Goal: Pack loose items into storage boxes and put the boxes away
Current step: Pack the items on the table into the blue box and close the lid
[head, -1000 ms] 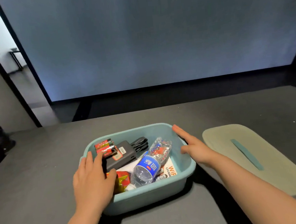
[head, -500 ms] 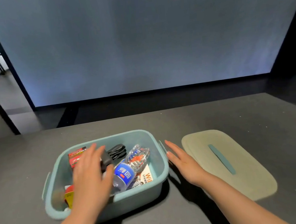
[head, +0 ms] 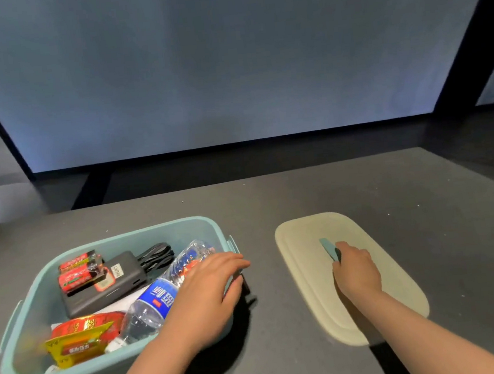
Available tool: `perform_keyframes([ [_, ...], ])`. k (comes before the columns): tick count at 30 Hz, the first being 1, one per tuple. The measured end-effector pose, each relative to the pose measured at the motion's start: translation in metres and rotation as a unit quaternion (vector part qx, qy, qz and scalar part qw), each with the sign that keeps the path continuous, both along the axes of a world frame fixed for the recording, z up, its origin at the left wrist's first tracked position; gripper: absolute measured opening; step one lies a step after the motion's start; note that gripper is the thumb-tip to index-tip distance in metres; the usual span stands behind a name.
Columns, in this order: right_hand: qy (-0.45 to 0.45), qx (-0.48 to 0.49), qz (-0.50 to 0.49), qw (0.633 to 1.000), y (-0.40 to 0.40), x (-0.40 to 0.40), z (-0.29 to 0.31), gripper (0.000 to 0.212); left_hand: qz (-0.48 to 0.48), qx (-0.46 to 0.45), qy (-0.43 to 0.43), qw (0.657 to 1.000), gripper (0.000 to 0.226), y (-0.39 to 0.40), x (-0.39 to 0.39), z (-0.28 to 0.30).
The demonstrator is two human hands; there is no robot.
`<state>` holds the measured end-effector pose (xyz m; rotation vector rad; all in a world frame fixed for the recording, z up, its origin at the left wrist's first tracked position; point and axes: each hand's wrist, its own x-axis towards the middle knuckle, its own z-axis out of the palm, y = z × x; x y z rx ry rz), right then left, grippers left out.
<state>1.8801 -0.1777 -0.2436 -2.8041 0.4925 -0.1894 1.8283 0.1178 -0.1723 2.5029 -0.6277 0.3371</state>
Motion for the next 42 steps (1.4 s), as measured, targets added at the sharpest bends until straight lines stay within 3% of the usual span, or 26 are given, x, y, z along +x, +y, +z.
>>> perform_keyframes([
  [5,0.016,-0.034,0.018,0.999,-0.004,0.01,0.008,0.029,0.012,-0.035,0.033,0.999,0.053,0.002,-0.004,0.004],
  [11,-0.043,0.125,0.034,0.991,-0.008,0.001,0.056,0.044,0.072,-0.223,0.091,0.968,0.03,0.019,-0.025,0.013],
  [15,-0.109,0.158,0.135,0.972,0.028,-0.001,0.129,0.044,0.142,-0.354,0.014,0.924,0.032,0.035,-0.06,0.02],
  [19,-0.145,0.175,0.282,0.932,0.104,-0.003,0.18,0.04,0.217,-0.413,-0.086,0.88,0.034,0.052,-0.084,0.028],
  [23,-0.113,0.206,0.413,0.88,0.19,-0.002,0.18,0.034,0.275,-0.39,-0.15,0.866,0.034,0.081,-0.1,0.045],
  [26,-0.083,0.227,0.463,0.853,0.238,0.002,0.158,0.03,0.334,-0.362,-0.138,0.859,0.041,0.112,-0.11,0.045],
  [29,-0.051,0.212,0.485,0.847,0.266,0.007,0.14,0.028,0.375,-0.334,-0.135,0.854,0.041,0.14,-0.122,0.034],
  [32,-0.021,0.185,0.511,0.839,0.277,0.011,0.126,0.026,0.385,-0.323,-0.148,0.852,0.026,0.161,-0.127,0.021],
  [34,-0.005,0.154,0.528,0.835,0.282,0.01,0.117,0.025,0.375,-0.312,-0.154,0.859,0.026,0.169,-0.124,0.015],
  [38,-0.031,0.13,0.521,0.843,0.282,0.005,0.106,0.021,0.326,-0.298,-0.076,0.894,0.035,0.168,-0.105,0.012],
  [42,-0.044,0.147,0.495,0.855,0.268,-0.006,0.095,0.016,0.294,-0.189,-0.014,0.937,0.038,0.159,-0.082,0.02],
])
